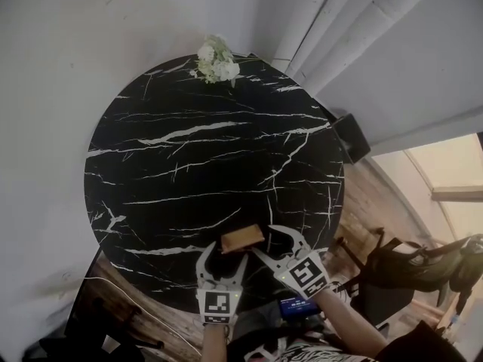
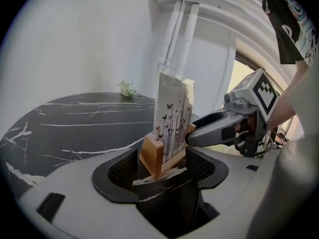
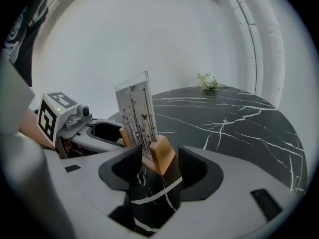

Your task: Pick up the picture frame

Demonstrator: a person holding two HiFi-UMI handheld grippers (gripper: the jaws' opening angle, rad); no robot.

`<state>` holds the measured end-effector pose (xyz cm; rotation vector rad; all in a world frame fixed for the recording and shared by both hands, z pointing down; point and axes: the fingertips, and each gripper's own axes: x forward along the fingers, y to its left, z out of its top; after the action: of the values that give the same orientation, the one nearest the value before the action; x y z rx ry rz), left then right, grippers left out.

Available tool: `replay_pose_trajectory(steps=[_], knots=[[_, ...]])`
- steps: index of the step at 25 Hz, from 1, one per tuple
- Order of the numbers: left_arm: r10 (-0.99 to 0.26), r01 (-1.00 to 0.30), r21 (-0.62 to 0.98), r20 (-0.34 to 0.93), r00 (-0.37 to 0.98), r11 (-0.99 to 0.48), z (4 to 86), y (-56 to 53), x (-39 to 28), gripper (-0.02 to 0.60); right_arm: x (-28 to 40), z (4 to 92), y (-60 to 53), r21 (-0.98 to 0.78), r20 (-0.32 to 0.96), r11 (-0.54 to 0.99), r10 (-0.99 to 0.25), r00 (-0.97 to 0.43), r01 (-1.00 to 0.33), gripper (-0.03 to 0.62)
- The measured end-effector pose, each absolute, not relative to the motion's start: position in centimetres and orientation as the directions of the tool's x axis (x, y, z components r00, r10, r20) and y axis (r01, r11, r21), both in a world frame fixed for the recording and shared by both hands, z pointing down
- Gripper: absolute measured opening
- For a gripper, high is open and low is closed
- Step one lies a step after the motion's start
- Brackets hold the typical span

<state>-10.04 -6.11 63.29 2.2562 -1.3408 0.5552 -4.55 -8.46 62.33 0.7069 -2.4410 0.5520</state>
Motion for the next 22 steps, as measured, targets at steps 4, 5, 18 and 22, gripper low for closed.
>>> replay_pose_trajectory(steps=[4, 5, 18, 22], knots=[[-0.702, -0.892, 0.159, 0.564, 0.435, -0.424, 63.5, -6.2, -10.0, 0.294, -4.8, 62.5, -8.7, -0.245, 0.584, 0.784, -0.35, -0.733, -0.57, 0.187], [-0.703, -0.892, 0.145, 0.567, 0.429, -0.428, 63.5, -6.2, -10.0, 0.295, -4.8, 62.5, -8.7, -0.242, 0.584, 0.791, -0.344, -0.735, -0.562, 0.187], [-0.667, -0.875, 0.048, 0.628, 0.401, -0.481, 64.7, -7.2, -9.8, 0.288, -5.7, 63.3, -8.7, -0.283, 0.591, 0.816, -0.266, -0.762, -0.504, 0.193], [-0.664, -0.876, 0.053, 0.631, 0.401, -0.479, 64.5, -7.5, -10.0, 0.247, -5.8, 63.3, -8.8, -0.27, 0.598, 0.825, -0.261, -0.758, -0.497, 0.193]])
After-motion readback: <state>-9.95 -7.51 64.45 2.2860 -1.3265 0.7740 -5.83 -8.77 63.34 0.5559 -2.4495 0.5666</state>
